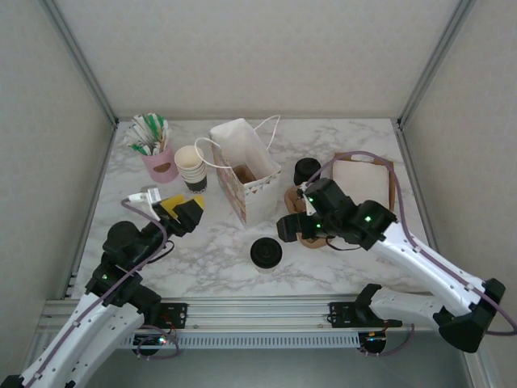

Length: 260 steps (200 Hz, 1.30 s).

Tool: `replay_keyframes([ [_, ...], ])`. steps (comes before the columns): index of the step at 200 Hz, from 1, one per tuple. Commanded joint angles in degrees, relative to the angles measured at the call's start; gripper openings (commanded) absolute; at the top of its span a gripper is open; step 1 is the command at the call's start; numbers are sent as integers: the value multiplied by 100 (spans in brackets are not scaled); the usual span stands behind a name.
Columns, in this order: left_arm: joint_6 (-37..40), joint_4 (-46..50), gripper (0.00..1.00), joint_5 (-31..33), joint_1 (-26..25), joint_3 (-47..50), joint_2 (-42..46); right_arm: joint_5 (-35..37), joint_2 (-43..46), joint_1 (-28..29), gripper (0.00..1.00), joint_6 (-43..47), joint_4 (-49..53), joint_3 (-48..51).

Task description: Pack the takeout coffee

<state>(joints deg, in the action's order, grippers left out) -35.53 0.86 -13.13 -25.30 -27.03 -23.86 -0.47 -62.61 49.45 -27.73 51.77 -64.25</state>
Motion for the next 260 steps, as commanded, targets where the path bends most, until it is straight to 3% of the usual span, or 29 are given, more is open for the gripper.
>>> replay_keyframes([
  [1, -168, 24, 100, -155, -36, 133, -323, -197, -410, 219, 94, 93, 427, -423],
  [48, -266, 349, 100, -532, -106, 373, -629, -114, -1391, 661, 92, 118, 1240, -1249],
  [139, -297, 732, 100, -194, -133, 544, -668, 106, -3034, 1351, 88, 197, 2186, -2489],
  [260, -283, 686, 100, -203, -142, 591, -689, 378, -3565, 1588, 90, 71, 2193, -2558],
])
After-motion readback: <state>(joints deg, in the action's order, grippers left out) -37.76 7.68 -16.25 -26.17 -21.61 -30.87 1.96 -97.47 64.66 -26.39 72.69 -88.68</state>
